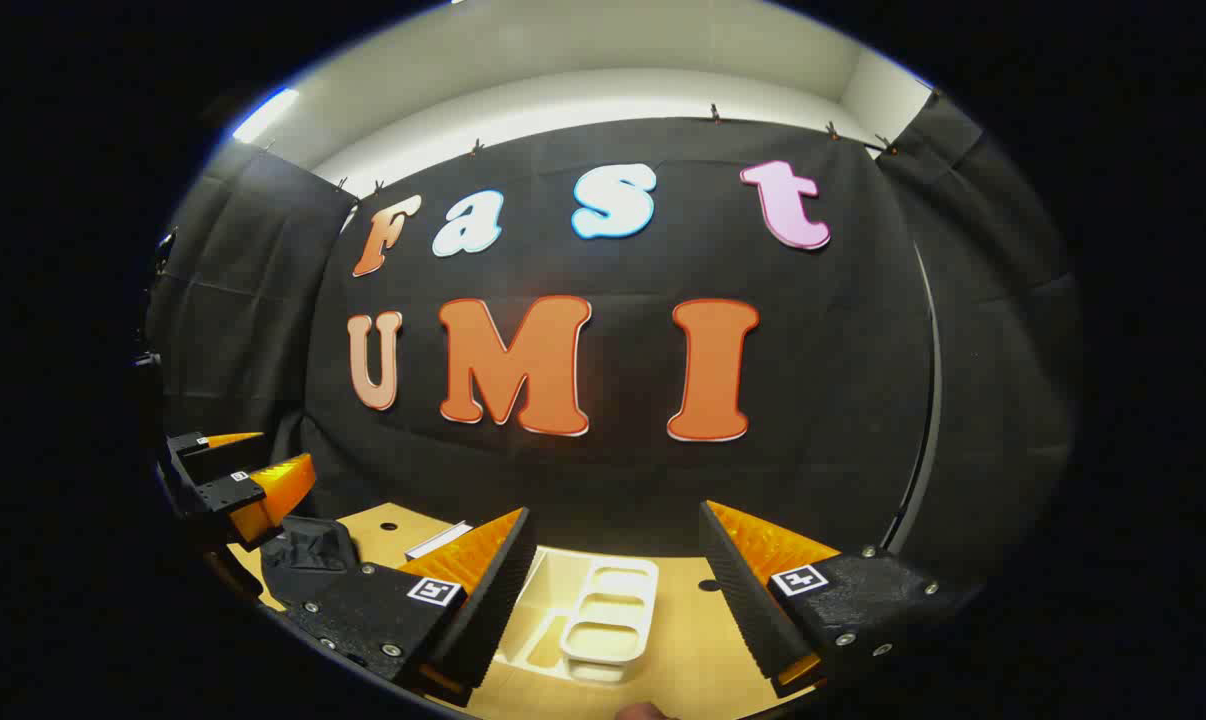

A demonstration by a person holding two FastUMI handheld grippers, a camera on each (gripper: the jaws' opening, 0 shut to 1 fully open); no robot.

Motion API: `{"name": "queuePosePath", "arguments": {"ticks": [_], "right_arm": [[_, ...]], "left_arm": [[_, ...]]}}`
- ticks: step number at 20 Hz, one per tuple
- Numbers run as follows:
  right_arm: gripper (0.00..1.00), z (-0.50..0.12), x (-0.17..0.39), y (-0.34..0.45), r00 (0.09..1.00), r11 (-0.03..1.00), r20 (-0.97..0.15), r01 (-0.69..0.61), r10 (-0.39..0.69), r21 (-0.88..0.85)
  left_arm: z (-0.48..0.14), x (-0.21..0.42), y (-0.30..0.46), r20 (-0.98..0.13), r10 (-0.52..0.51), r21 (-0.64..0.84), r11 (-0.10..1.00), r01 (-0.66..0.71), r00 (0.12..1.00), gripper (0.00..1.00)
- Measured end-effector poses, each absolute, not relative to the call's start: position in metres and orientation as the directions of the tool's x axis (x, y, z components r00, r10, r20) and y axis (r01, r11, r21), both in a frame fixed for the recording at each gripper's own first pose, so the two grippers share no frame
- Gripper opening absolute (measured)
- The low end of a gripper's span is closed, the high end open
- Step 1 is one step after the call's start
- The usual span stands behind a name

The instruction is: Open the schoolbag, grab two books from the bookshelf and put them into the schoolbag.

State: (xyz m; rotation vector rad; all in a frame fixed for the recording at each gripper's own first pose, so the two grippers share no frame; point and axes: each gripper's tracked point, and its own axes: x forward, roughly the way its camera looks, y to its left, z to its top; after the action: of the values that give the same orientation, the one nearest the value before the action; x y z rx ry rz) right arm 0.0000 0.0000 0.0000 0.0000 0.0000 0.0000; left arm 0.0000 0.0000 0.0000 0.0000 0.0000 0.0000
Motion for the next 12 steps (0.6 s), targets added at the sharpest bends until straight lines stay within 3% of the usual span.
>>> {"name": "queuePosePath", "arguments": {"ticks": [2, 6, 7, 8, 12], "right_arm": [[0.97, -0.003, 0.004, 0.017, 1.0, 1.0, -0.009, -0.013, 0.013, 0.016], [0.97, 0.002, 0.011, 0.042, 0.997, 0.996, 0.013, 0.08, -0.081, 0.032], [0.97, 0.001, 0.012, 0.052, 0.995, 0.994, 0.005, 0.1, -0.1, 0.052], [0.97, 0.002, 0.011, 0.062, 0.994, 0.992, 0.009, 0.111, -0.111, 0.068], [0.97, 0.004, 0.012, 0.087, 0.987, 0.986, 0.014, 0.159, -0.16, 0.056]], "left_arm": [[0.002, 0.009, 0.008, 0.024, -0.001, 0.001, 1.0, 0.001, 1.0, 0.96], [-0.015, 0.033, 0.031, 0.007, -0.05, 0.021, 0.999, 0.05, 0.999, 1.0], [-0.018, 0.038, 0.037, -0.001, -0.078, 0.006, 0.997, 0.078, 0.997, 0.92], [-0.014, 0.043, 0.048, 0.014, -0.09, 0.004, 0.996, 0.09, 0.996, 0.96], [-0.02, 0.057, 0.065, 0.008, -0.139, -0.023, 0.99, 0.139, 0.99, 0.99]]}}
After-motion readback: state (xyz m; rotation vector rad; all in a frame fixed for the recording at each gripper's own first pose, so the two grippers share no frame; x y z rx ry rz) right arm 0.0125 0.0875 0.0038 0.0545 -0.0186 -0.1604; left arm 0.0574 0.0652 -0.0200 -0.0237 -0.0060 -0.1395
